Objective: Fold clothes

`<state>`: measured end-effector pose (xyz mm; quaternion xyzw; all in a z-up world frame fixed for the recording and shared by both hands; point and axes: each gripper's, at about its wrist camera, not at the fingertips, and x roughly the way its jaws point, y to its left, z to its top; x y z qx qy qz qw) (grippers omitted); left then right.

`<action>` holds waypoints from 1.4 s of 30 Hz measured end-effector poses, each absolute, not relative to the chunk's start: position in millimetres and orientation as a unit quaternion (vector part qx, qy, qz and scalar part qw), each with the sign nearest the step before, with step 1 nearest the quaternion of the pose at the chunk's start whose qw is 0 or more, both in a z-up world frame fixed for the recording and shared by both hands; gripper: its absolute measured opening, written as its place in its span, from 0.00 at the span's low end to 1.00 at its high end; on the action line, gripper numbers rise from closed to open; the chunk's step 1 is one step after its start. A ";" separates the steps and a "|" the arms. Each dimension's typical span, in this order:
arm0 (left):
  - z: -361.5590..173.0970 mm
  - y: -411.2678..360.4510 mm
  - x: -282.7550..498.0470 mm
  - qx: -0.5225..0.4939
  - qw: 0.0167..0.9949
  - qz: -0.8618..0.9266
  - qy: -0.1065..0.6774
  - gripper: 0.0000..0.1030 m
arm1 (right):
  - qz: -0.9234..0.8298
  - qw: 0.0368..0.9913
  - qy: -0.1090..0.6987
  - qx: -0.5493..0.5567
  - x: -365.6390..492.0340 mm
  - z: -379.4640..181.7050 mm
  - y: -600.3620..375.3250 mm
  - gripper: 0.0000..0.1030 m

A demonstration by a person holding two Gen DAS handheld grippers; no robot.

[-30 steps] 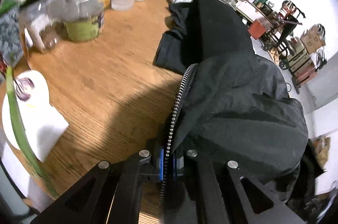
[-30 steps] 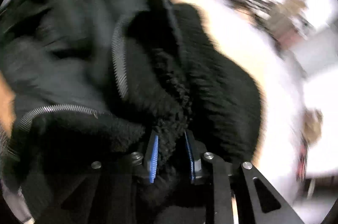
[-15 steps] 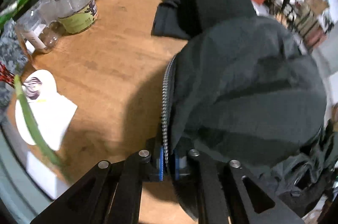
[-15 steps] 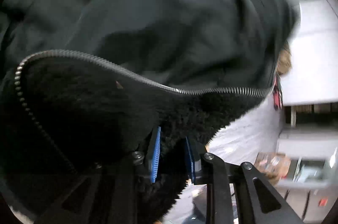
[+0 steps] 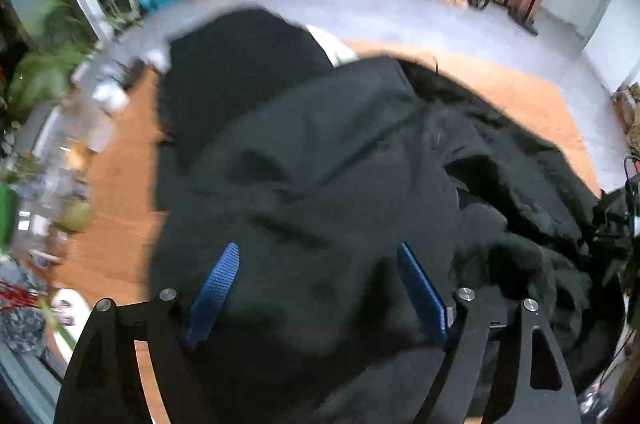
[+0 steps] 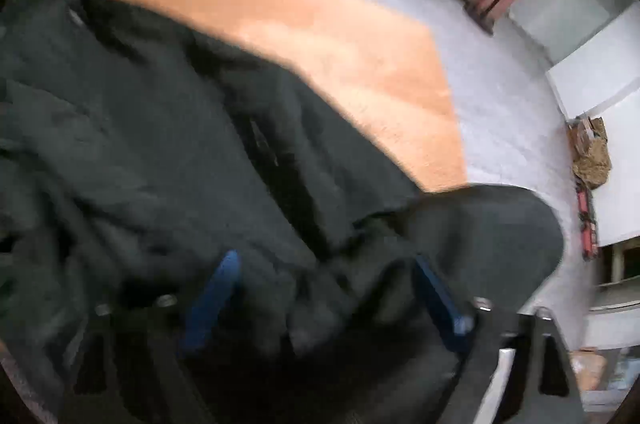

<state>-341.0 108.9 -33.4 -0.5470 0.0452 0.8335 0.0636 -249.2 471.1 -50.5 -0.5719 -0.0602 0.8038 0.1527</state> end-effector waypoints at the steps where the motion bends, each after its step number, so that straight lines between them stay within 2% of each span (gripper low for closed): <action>1: -46.0 119.9 -350.3 -0.548 0.058 0.833 0.042 0.78 | 0.797 0.154 -0.063 -0.580 -259.5 -62.4 470.0 0.82; 6: -90.3 160.2 -387.9 -0.545 0.028 0.836 0.059 0.78 | 0.762 0.161 -0.074 -0.622 -310.7 -121.6 464.6 0.84; 7: -97.9 162.4 -390.5 -0.550 0.024 0.832 0.071 0.77 | 0.755 0.162 -0.077 -0.631 -321.0 -133.4 463.5 0.92; 8: -105.5 164.4 -392.8 -0.554 0.021 0.828 0.083 0.74 | 0.751 0.163 -0.076 -0.636 -328.3 -141.3 463.5 0.90; 9: -107.7 163.6 -390.6 -0.549 0.023 0.831 0.090 0.70 | 0.753 0.162 -0.064 -0.635 -329.0 -140.8 466.2 0.82; 10: -109.6 162.6 -388.1 -0.543 0.024 0.834 0.097 0.66 | 0.758 0.155 -0.039 -0.632 -328.9 -139.5 469.9 0.64; 11: -109.9 159.6 -384.3 -0.537 0.024 0.837 0.099 0.59 | 0.767 0.156 -0.015 -0.623 -329.0 -137.3 474.0 0.48; 12: -108.3 156.4 -379.4 -0.532 0.030 0.840 0.097 0.52 | 0.772 0.172 -0.003 -0.612 -329.6 -136.3 477.7 0.19; 13: -106.7 153.1 -374.4 -0.528 0.035 0.843 0.094 0.49 | 0.774 0.191 -0.006 -0.604 -331.3 -136.8 478.3 0.15; 15: -103.1 141.9 -357.8 -0.521 0.042 0.848 0.084 0.40 | 0.779 0.201 -0.030 -0.593 -336.7 -136.5 471.2 0.10; 18: -97.6 124.9 -332.6 -0.511 0.050 0.856 0.067 0.35 | 0.787 0.215 -0.046 -0.576 -353.7 -131.4 465.0 0.09; 24: -98.7 104.3 -289.4 -0.503 0.049 0.862 0.051 0.33 | 0.825 0.228 -0.008 -0.517 -420.9 -94.8 454.1 0.08; 26: -100.0 96.0 -278.2 -0.505 0.045 0.861 0.039 0.33 | 0.841 0.212 -0.031 -0.496 -451.7 -78.9 427.0 0.08; 28: -101.7 84.5 -264.4 -0.508 0.041 0.860 0.021 0.33 | 0.856 0.197 -0.048 -0.475 -481.2 -63.4 400.9 0.01; 32: -109.2 70.2 -246.7 -0.507 0.020 0.862 -0.008 0.34 | 0.874 0.166 -0.038 -0.455 -509.7 -46.6 362.0 0.01; 33: -110.1 66.4 -241.1 -0.503 0.014 0.864 -0.013 0.35 | 0.875 0.156 -0.042 -0.457 -507.9 -47.3 354.1 0.05; 34: -113.2 68.4 -241.3 -0.498 0.010 0.867 -0.016 0.36 | 0.875 0.145 -0.045 -0.460 -506.0 -48.0 346.2 0.14; 35: -116.5 70.8 -241.9 -0.493 0.006 0.870 -0.018 0.37 | 0.875 0.135 -0.049 -0.463 -504.2 -48.7 338.2 0.28; 36: -117.2 71.3 -242.4 -0.491 0.005 0.871 -0.020 0.38 | 0.877 0.115 -0.056 -0.462 -495.2 -48.7 328.7 0.55; 37: -117.7 71.7 -243.0 -0.489 0.004 0.872 -0.023 0.39 | 0.884 0.083 -0.069 -0.455 -474.1 -47.6 316.5 0.61; 40: -119.2 73.0 -244.6 -0.483 0.003 0.875 -0.030 0.43 | 0.881 0.034 -0.149 -0.448 -400.1 -56.7 287.8 0.71; 42: -111.7 68.4 -241.8 -0.484 0.003 0.874 -0.053 0.45 | 0.859 0.020 -0.198 -0.471 -345.5 -63.7 283.5 0.71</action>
